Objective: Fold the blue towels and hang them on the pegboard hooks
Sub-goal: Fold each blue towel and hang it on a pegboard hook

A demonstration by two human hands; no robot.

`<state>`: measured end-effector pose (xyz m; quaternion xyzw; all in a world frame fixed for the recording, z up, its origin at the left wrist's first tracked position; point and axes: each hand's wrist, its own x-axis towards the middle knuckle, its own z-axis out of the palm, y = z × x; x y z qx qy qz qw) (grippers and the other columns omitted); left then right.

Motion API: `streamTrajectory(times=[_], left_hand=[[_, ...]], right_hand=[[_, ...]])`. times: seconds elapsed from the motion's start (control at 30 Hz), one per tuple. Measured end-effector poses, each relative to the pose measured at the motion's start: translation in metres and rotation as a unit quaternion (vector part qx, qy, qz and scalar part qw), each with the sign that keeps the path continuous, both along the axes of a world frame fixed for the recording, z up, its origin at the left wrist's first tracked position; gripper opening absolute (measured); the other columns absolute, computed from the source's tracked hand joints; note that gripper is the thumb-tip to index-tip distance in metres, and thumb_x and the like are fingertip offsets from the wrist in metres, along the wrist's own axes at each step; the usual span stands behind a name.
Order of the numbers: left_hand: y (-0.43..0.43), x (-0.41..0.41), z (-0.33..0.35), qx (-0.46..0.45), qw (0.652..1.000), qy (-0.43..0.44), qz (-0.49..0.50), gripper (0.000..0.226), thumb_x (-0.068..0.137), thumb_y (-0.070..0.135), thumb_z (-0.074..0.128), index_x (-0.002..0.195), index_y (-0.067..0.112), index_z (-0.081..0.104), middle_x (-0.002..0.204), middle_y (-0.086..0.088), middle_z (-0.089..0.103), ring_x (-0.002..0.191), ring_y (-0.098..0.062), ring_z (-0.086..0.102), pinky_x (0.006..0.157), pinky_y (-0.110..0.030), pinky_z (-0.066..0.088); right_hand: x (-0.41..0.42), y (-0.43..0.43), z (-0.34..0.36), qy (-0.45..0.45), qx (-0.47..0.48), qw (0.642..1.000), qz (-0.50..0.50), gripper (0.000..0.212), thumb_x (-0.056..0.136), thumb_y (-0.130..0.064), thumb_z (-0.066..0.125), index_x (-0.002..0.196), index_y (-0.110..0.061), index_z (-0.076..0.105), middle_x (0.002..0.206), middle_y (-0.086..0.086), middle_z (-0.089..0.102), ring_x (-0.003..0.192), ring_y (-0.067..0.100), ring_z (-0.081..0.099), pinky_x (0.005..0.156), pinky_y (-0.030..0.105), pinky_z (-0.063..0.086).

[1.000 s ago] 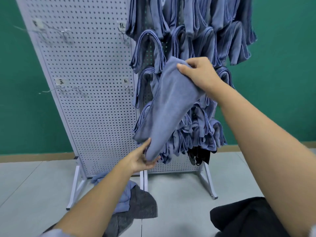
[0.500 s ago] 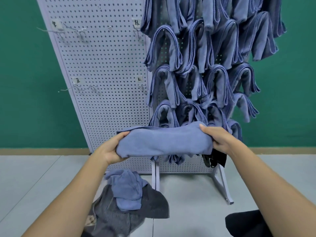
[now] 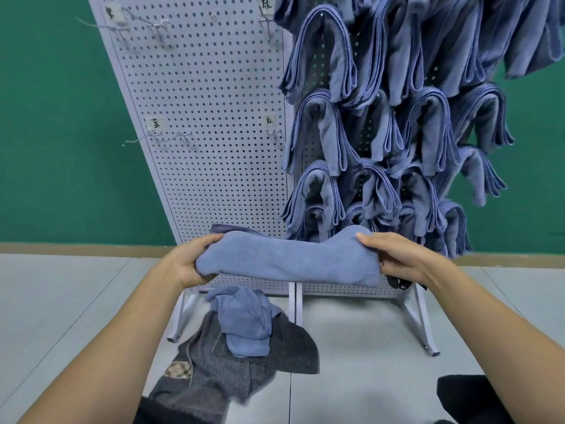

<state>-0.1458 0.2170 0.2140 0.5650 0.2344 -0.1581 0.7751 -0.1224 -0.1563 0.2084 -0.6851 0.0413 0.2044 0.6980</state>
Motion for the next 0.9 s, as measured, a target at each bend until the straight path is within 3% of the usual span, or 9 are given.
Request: streamTrajectory(times=[0.23,0.3,0.37,0.5,0.6,0.7,0.8,0.83,0.9], left_hand=[[0.005,-0.005,-0.002,-0.022,1.0,0.002,0.0,0.031,0.094,0.029,0.052,0.075,0.014,0.071,0.063,-0.002,0.068,0.048,-0.016,0.064,0.046,-0.024,0.053],[0.004,-0.008,0.002,-0.024,0.999,-0.013,-0.022,0.022,0.087,0.033,0.062,0.082,0.014,0.072,0.072,-0.004,0.071,0.057,-0.017,0.067,0.053,-0.027,0.056],[0.002,-0.013,0.005,-0.005,0.998,-0.022,-0.065,0.026,0.075,0.025,0.07,0.095,0.008,0.069,0.083,-0.008,0.072,0.065,-0.019,0.07,0.057,-0.03,0.059],[0.001,-0.014,0.008,0.015,0.996,-0.053,-0.072,0.031,0.076,0.02,0.068,0.104,0.007,0.066,0.085,-0.008,0.073,0.067,-0.017,0.07,0.06,-0.029,0.059],[0.006,-0.015,0.013,0.076,0.991,-0.099,-0.053,0.023,0.088,0.016,0.064,0.106,0.003,0.065,0.083,-0.007,0.073,0.067,-0.015,0.07,0.059,-0.026,0.059],[0.01,-0.02,0.018,0.129,0.98,-0.137,-0.062,0.019,0.091,0.014,0.06,0.103,0.001,0.065,0.08,-0.006,0.074,0.066,-0.012,0.07,0.055,-0.021,0.055],[0.014,-0.024,0.024,0.116,0.976,-0.171,-0.067,0.018,0.091,0.014,0.058,0.101,0.002,0.066,0.081,-0.005,0.072,0.067,-0.01,0.068,0.057,-0.019,0.055],[0.013,-0.027,0.028,0.099,0.976,-0.182,-0.064,0.018,0.087,0.016,0.061,0.099,0.003,0.067,0.082,-0.004,0.071,0.067,-0.009,0.067,0.058,-0.019,0.055],[0.014,-0.032,0.033,0.057,0.973,-0.215,-0.057,0.019,0.073,0.019,0.068,0.09,0.01,0.072,0.081,-0.001,0.071,0.065,-0.007,0.066,0.056,-0.018,0.054]], right_hand=[[-0.006,0.003,0.002,0.024,0.036,0.999,-0.001,0.029,0.095,-0.016,0.054,0.118,0.001,0.058,0.116,0.015,0.067,0.104,0.023,0.065,0.076,0.031,0.058],[-0.006,0.005,0.002,0.028,0.023,0.999,-0.018,0.029,0.097,-0.019,0.052,0.118,-0.001,0.058,0.118,0.016,0.065,0.105,0.025,0.064,0.077,0.034,0.057],[-0.006,0.005,0.001,0.023,0.006,0.999,-0.03,0.03,0.095,-0.023,0.056,0.115,-0.001,0.06,0.116,0.017,0.066,0.103,0.024,0.065,0.076,0.033,0.056],[-0.011,-0.006,0.002,0.007,-0.027,0.998,0.059,0.079,0.05,-0.038,0.093,0.111,0.002,0.064,0.111,0.017,0.069,0.099,0.022,0.068,0.079,0.029,0.058],[-0.012,-0.011,0.004,0.004,0.0,0.998,0.065,0.043,0.08,-0.019,0.071,0.117,0.001,0.062,0.114,0.014,0.069,0.101,0.022,0.068,0.08,0.03,0.058],[-0.015,-0.013,0.011,-0.018,0.002,0.997,0.078,0.034,0.088,-0.015,0.061,0.121,-0.006,0.061,0.115,0.01,0.069,0.097,0.019,0.068,0.075,0.026,0.059],[-0.013,-0.016,0.014,-0.062,-0.003,0.995,0.079,0.066,0.061,-0.039,0.087,0.117,-0.011,0.065,0.104,0.01,0.069,0.079,0.018,0.064,0.06,0.021,0.054],[-0.011,-0.018,0.014,-0.081,0.01,0.994,0.077,0.076,0.052,-0.044,0.091,0.116,-0.013,0.066,0.108,0.012,0.068,0.082,0.021,0.061,0.063,0.023,0.054],[-0.009,-0.02,0.014,-0.116,0.069,0.989,0.068,0.075,0.049,-0.041,0.093,0.115,-0.015,0.067,0.116,0.011,0.067,0.089,0.022,0.064,0.07,0.028,0.055]])
